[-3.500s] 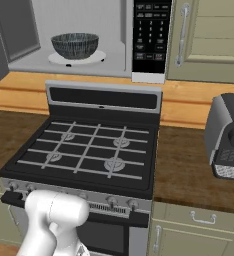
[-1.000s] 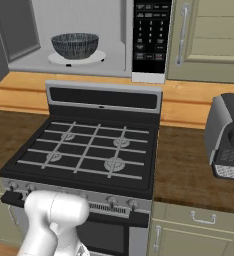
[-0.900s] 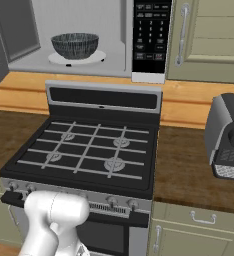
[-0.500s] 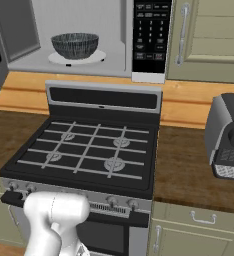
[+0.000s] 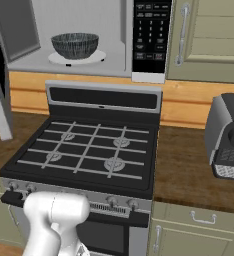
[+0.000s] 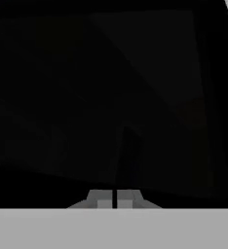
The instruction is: Open the microwave, place the bowl with waffle inside the microwave, then close the microwave door and turn it on.
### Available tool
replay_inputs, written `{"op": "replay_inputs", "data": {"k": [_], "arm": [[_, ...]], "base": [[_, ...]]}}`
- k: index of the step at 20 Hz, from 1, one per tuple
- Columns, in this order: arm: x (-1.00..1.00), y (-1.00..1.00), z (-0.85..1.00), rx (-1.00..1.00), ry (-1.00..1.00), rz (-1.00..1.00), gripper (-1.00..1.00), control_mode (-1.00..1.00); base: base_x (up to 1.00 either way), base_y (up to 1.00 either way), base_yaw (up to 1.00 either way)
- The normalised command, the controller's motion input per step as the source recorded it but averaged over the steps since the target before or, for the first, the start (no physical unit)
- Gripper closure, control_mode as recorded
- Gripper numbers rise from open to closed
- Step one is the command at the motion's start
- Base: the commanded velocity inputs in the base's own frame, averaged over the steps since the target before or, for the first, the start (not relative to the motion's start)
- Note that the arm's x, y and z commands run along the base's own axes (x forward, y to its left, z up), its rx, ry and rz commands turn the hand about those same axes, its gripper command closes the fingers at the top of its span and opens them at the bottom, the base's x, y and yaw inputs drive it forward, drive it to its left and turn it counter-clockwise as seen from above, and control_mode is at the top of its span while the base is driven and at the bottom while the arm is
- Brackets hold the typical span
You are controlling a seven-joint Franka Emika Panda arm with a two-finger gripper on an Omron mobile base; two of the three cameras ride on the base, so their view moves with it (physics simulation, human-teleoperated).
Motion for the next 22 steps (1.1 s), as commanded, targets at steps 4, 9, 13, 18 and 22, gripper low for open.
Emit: {"op": "replay_inputs", "data": {"k": [4,9,13,18,22], "arm": [[0.65,0.00,0.17,0.04,-0.09,0.00,1.00,-1.00],[0.12,0.00,0.69,0.02,0.00,0.01,1.00,-1.00],[0.34,0.03,0.89,0.04,0.10,0.04,1.00,-1.00],[0.91,0.00,0.41,0.12,0.45,0.10,1.00,-1.00],[1.00,0.00,0.00,0.03,0.58,0.09,1.00,-1.00]], "base": [[0.00,0.00,0.00],[0.00,0.00,0.00],[0.00,0.00,0.00],[0.00,0.00,0.00],[0.00,0.00,0.00]]}}
